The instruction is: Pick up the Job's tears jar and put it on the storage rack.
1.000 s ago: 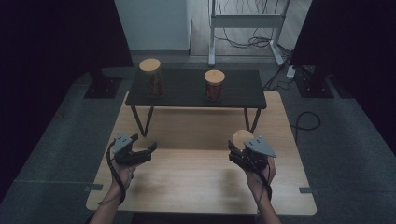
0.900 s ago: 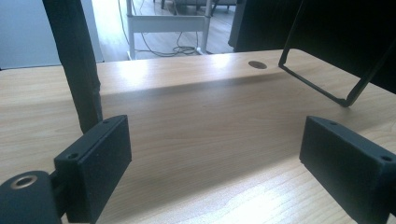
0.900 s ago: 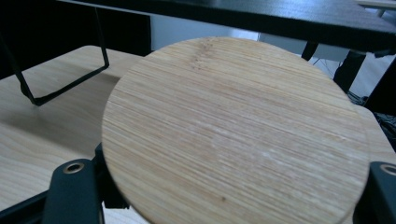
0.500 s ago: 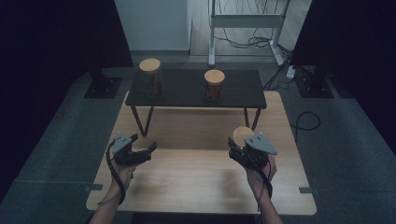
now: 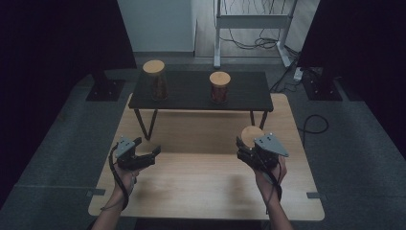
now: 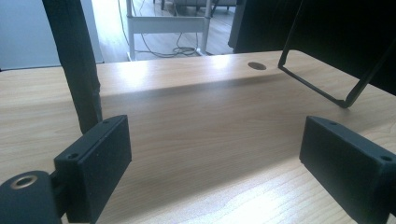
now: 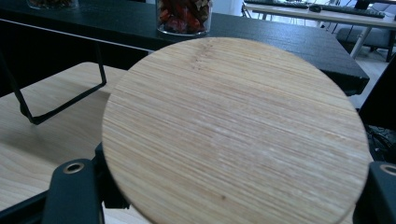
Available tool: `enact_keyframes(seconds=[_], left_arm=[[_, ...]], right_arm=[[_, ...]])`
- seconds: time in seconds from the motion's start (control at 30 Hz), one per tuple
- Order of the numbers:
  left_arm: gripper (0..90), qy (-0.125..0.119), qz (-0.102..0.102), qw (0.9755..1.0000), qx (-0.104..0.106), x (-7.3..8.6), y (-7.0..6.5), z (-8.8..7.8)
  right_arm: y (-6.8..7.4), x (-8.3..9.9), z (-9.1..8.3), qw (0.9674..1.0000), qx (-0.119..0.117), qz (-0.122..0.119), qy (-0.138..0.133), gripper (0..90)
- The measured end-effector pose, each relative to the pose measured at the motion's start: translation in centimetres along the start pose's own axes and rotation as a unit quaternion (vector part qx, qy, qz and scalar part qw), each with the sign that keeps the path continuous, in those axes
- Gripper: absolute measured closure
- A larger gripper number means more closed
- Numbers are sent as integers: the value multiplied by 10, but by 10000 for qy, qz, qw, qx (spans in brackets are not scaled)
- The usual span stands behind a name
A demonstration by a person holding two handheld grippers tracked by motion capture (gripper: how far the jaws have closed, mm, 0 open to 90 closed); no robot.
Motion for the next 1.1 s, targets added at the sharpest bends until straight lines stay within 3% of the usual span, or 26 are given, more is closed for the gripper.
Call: enact_keyframes(seconds=[1.1], left_arm=[[86,-18,-14,10000,-13,-1,1,-1]], right_arm=[[-3,-17,3,9999,103,-31,-105,252]])
Point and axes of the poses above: each handheld gripper's, and its own axes: z roughly forward along the jaws, x roughly out of its underside, y roughly to its left, the point moved 3 cm from there along z, roughly forward along the jaws, and after that the axes turned 11 degrees about -y, right-handed, at the moved point
